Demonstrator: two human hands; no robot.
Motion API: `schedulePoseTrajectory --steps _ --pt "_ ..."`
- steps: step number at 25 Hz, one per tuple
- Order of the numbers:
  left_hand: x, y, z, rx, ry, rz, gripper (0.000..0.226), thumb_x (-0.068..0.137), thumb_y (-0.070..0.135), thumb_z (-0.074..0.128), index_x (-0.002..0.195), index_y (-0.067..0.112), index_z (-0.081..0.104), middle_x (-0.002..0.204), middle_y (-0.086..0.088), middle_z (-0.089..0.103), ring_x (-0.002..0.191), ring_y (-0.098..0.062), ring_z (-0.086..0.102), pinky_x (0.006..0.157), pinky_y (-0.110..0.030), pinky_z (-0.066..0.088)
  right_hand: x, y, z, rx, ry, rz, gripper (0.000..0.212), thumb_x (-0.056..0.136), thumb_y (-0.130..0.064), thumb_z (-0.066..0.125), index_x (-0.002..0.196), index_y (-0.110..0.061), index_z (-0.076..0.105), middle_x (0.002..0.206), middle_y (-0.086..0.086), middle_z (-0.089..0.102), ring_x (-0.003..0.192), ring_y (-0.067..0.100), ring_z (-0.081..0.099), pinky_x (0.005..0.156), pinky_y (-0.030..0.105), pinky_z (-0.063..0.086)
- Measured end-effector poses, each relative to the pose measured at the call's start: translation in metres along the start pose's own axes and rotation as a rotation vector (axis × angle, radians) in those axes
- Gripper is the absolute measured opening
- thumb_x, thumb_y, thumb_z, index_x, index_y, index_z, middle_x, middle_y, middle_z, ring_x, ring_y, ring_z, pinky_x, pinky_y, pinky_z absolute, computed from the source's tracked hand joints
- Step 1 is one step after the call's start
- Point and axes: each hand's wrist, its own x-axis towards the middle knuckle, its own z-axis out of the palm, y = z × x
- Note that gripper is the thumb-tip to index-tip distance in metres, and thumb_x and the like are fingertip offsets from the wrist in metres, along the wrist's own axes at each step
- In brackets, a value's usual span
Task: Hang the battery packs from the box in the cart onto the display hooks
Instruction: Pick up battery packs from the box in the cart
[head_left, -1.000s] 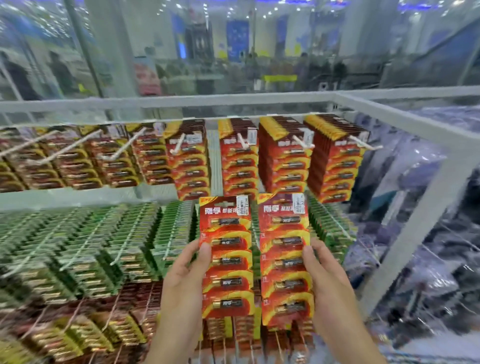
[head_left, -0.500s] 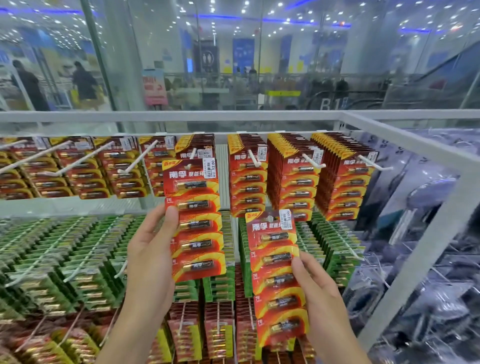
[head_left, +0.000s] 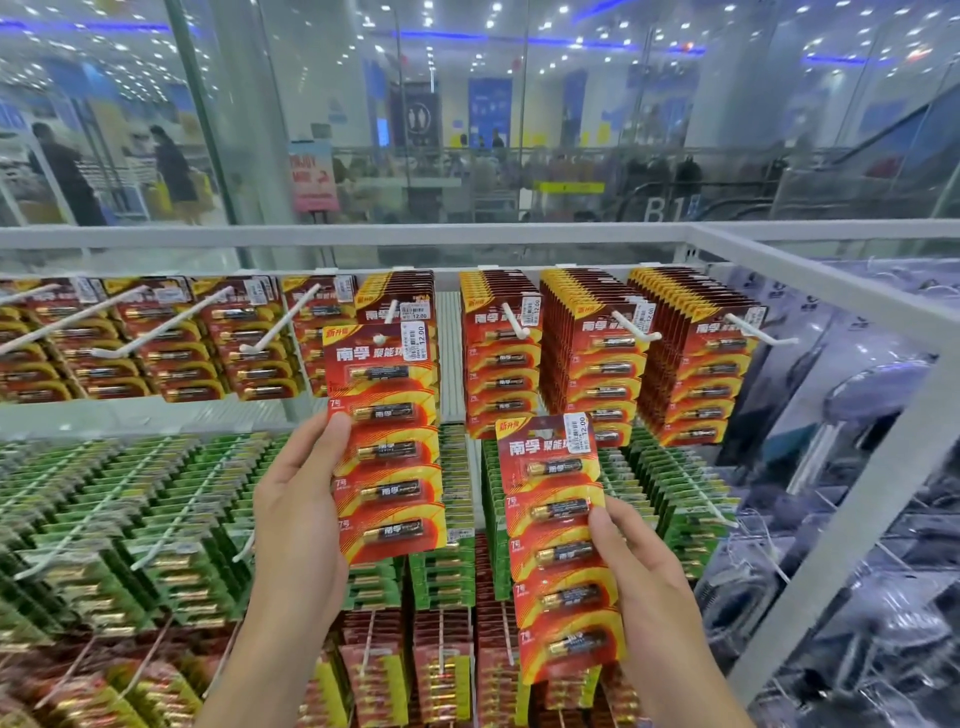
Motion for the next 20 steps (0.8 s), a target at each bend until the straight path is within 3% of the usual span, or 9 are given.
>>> schedulePoseTrajectory --steps 8,13,16,20 --pt "0.058 -0.007 0.019 0.132 -0.031 0.005 0.016 0.106 0.027 0.059 0.114 0.023 0.071 0.101 -0.004 0.081 0.087 -0.025 0.079 0.073 -0.043 0.063 0.0 -0.024 0.015 -0.148 -0.065 -0.167 0.021 0.094 -0.038 0.058 0.088 -0.037 0.078 0.093 0.001 0.079 0.08 0.022 0.076 0.066 0.038 0.062" --pt "0.104 -0.022 0.026 0.151 0.005 0.019 0.016 0.105 0.026 0.06 0.116 0.023 0.072 0.099 0.001 0.081 0.088 -0.02 0.079 0.066 -0.034 0.063 0.01 -0.046 0.037 -0.242 -0.091 -0.34 0.021 0.101 -0.042 0.053 0.101 -0.038 0.074 0.102 0.0 0.078 0.097 0.031 0.074 0.088 0.052 0.061" --pt "0.113 -0.029 0.024 0.132 0.027 0.028 0.013 0.102 0.026 0.065 0.112 0.027 0.073 0.099 0.005 0.081 0.089 -0.018 0.079 0.07 -0.036 0.063 0.025 -0.043 0.04 -0.29 -0.075 -0.35 0.021 0.102 -0.048 0.052 0.11 -0.043 0.071 0.111 -0.001 0.076 0.105 0.042 0.068 0.096 0.067 0.051" --pt "0.119 -0.039 0.019 0.152 0.066 0.063 0.007 0.1 0.03 0.068 0.103 0.027 0.074 0.103 0.0 0.08 0.097 -0.024 0.077 0.086 -0.05 0.063 0.045 -0.028 0.04 -0.268 -0.029 -0.312 0.022 0.102 -0.053 0.054 0.115 -0.044 0.068 0.121 -0.006 0.073 0.119 0.027 0.067 0.105 0.059 0.049"
